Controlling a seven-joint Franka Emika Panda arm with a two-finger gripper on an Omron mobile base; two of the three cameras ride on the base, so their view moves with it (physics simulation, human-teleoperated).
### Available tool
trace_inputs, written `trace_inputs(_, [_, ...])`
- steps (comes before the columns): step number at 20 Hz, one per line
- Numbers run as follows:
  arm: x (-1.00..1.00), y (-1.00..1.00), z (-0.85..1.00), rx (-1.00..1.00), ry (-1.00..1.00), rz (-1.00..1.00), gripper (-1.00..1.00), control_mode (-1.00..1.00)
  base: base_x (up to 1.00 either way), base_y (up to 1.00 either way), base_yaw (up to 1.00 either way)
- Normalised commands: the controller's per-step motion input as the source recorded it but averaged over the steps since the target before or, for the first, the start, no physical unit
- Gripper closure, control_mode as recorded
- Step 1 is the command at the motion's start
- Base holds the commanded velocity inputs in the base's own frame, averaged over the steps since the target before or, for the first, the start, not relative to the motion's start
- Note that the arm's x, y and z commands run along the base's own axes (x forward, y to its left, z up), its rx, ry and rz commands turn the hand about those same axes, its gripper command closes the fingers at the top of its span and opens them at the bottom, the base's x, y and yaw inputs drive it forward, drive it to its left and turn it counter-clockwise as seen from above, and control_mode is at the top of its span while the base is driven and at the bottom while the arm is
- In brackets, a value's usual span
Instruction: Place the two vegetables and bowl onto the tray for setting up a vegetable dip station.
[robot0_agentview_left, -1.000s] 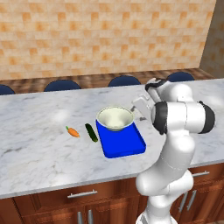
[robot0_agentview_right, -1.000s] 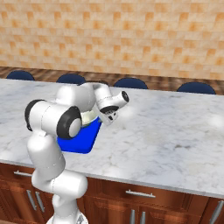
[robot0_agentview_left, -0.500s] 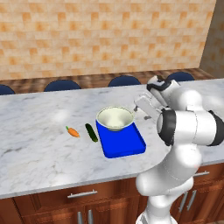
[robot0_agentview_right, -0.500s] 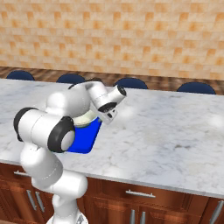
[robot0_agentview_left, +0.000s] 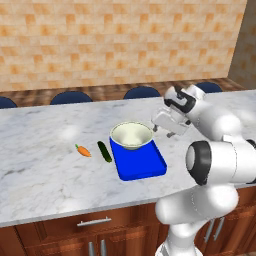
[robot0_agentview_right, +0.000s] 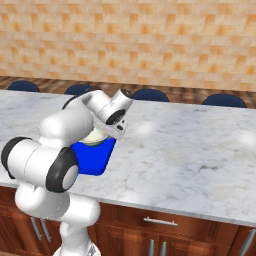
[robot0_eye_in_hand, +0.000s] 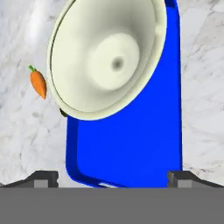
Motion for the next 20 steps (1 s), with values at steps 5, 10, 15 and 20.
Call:
trace_inputs(5, [-0.39,0.30,0.17,-0.15,0.00,0.19,-1.00,-1.00,0.00,0.00,0.00])
trace_inputs(10, [-0.35,0.43,0.11,-0.16,0.00,0.20,-1.00,-1.00,0.00,0.00,0.00])
trace_inputs(15, [-0.27,0.51,0.06,-0.19,0.00,0.13,-1.00,-1.00,0.00,0.00,0.00])
trace_inputs(20, [-0.18,0.56,0.04,-0.14,0.00,0.08,-1.00,-1.00,0.00,0.00,0.00])
